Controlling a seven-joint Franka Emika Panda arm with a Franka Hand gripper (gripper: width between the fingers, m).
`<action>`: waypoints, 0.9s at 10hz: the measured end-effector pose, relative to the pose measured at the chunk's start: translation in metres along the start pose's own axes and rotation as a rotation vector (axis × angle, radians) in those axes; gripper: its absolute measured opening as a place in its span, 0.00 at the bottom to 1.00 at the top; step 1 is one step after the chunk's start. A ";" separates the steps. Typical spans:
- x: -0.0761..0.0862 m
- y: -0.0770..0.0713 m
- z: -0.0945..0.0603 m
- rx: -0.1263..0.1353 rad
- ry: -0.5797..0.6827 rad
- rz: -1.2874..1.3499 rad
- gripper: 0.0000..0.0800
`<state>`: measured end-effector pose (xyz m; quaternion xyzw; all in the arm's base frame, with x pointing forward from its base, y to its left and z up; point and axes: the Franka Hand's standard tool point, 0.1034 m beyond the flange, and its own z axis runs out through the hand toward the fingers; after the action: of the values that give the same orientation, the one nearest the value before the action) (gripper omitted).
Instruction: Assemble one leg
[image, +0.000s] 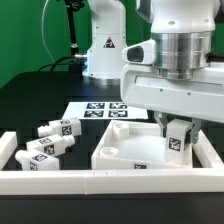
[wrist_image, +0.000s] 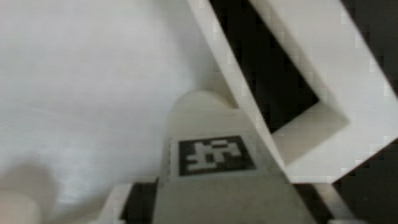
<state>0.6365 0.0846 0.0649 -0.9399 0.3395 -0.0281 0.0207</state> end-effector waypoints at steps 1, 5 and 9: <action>0.000 0.000 0.000 -0.001 0.001 -0.009 0.36; 0.003 -0.005 -0.011 0.015 0.010 -0.046 0.56; 0.005 -0.010 -0.022 0.030 0.020 -0.092 0.80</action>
Offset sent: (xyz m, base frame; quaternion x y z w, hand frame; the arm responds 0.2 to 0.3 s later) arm 0.0000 0.0000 0.0000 0.0000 0.0000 0.0000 1.0000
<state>0.6452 0.0879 0.0878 -0.9538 0.2957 -0.0436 0.0298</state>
